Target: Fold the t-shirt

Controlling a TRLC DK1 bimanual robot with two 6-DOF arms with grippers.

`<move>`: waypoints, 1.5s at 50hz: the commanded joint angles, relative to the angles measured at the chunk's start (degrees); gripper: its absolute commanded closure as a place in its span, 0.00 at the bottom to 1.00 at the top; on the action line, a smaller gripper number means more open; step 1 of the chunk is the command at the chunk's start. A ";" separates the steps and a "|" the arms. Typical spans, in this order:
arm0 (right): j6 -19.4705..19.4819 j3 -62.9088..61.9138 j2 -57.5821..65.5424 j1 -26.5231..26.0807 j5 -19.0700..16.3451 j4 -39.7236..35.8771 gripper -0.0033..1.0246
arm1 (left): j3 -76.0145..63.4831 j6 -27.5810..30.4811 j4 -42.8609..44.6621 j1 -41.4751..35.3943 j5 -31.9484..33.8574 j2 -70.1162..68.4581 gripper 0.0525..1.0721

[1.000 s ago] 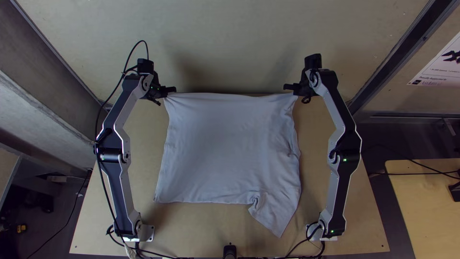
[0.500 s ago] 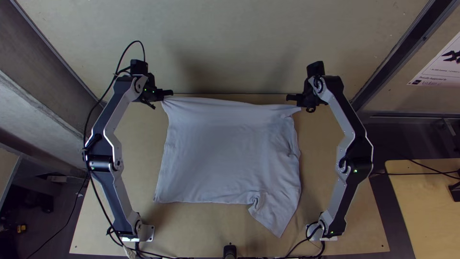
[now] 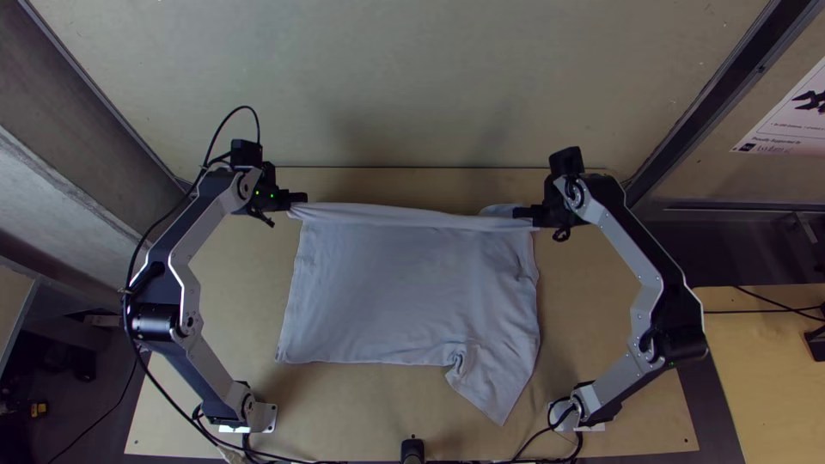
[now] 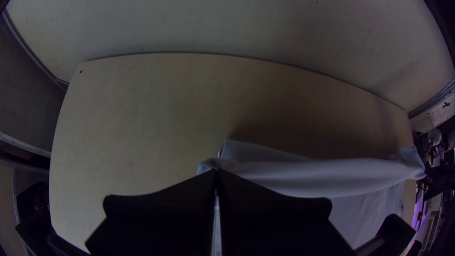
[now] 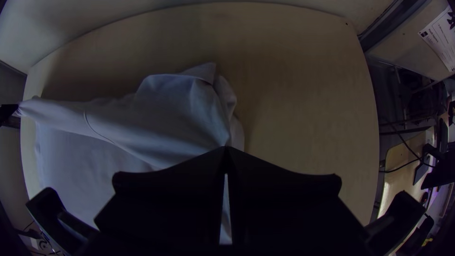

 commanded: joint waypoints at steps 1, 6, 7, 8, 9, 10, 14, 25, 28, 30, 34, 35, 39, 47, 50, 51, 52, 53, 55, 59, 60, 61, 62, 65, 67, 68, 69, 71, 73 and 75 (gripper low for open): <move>-0.33 -5.24 -3.79 0.18 0.78 1.12 0.97 | -5.70 0.95 1.40 0.40 -0.05 -4.54 0.97; -0.33 -9.46 -5.11 0.18 0.78 2.70 0.97 | -10.53 1.30 3.43 0.31 -0.05 -6.82 0.97; -0.33 -10.25 -5.28 0.18 0.78 2.97 0.97 | -11.24 1.30 3.69 0.31 -0.05 -7.09 0.97; -0.33 -11.04 -5.37 0.18 0.87 3.23 0.97 | -11.94 1.30 3.95 0.31 -0.05 -7.35 0.97; -0.42 -11.75 -5.37 0.18 0.87 3.67 0.97 | -12.47 1.30 4.04 0.31 -0.05 -7.53 0.97; -0.42 -12.80 -5.46 0.09 0.87 4.20 0.97 | -12.99 1.30 4.22 0.31 -0.05 -7.61 0.97; -0.42 -16.05 -5.02 0.09 0.87 5.78 0.97 | -15.81 1.22 5.45 0.31 -0.05 -7.88 0.97; -0.15 -20.71 -1.07 0.09 0.87 10.26 0.97 | -22.05 1.22 10.72 0.67 -0.22 -6.91 0.97; -0.06 -20.71 0.25 0.09 0.87 10.52 0.97 | -22.66 1.22 11.78 0.67 -0.31 -6.03 0.97; 0.02 -20.71 1.13 0.09 0.87 10.52 0.97 | -23.01 1.22 12.48 0.67 -0.40 -5.59 0.97; 0.90 -20.71 2.89 -0.09 0.87 10.52 0.93 | -23.01 1.22 12.74 0.67 -0.40 -4.89 0.82; 1.08 -20.80 3.15 -0.09 0.87 10.35 0.89 | -23.01 1.04 12.65 0.67 -0.40 -4.89 0.71; 1.61 -21.06 3.42 -0.61 1.22 10.17 0.56 | -22.57 1.04 12.39 0.75 -0.40 -4.80 0.40; 2.31 -19.30 0.96 -2.37 1.30 6.66 0.04 | -19.41 1.65 7.12 1.02 0.48 -5.77 0.09; 2.31 -19.04 -1.59 -2.90 1.30 6.13 0.04 | -17.92 2.27 5.62 1.46 2.33 -6.56 0.06; 2.22 -19.04 -2.38 -3.07 1.30 6.13 0.04 | -17.39 2.27 4.92 1.63 2.50 -6.82 0.06; 2.22 -19.04 -3.35 -3.25 1.30 6.04 0.04 | -17.04 2.45 4.39 1.81 3.03 -7.26 0.06; 2.22 -18.95 -4.23 -3.34 1.30 5.95 0.04 | -16.69 2.80 3.87 2.07 3.82 -7.70 0.06; 2.22 -18.95 -6.08 -3.51 1.30 5.69 0.04 | -16.25 3.24 3.60 2.25 4.61 -8.67 0.06; 2.66 -19.04 -9.94 -3.60 1.30 4.55 0.04 | -15.63 3.76 2.37 2.69 5.05 -10.78 0.06; 3.19 -19.04 -10.73 -3.60 1.39 4.11 0.04 | -15.54 3.94 2.02 2.78 5.14 -11.39 0.06; 3.80 -19.04 -11.70 -3.60 1.39 3.41 0.04 | -15.54 4.20 1.67 2.78 5.31 -11.83 0.06; 4.24 -18.95 -12.58 -3.51 1.39 2.79 0.04 | -15.37 4.29 0.88 2.78 5.67 -12.27 0.06; 4.95 -19.13 -15.57 -3.43 1.39 1.47 0.04 | -15.19 5.08 -1.41 2.78 6.11 -13.59 0.06; 5.91 -19.57 -17.59 -3.51 1.39 1.03 0.04 | -15.19 5.35 -2.81 2.69 6.11 -14.65 0.06; 6.00 -19.92 -18.56 -3.51 1.39 1.03 0.04 | -15.37 5.52 -3.25 2.69 6.11 -15.26 0.06; 6.09 -20.18 -19.61 -3.43 1.39 1.03 0.04 | -15.63 5.70 -3.61 2.60 6.11 -15.96 0.06; 6.18 -20.45 -21.37 -3.43 1.39 0.94 0.04 | -15.81 5.61 -4.75 2.60 6.11 -17.19 0.06; 6.18 -20.45 -22.95 -3.43 1.39 0.15 0.04 | -15.72 5.79 -6.59 2.51 6.11 -18.43 0.06; 6.26 -20.45 -24.27 -3.34 1.39 -0.99 0.04 | -15.89 6.31 -7.91 2.25 6.02 -19.57 0.06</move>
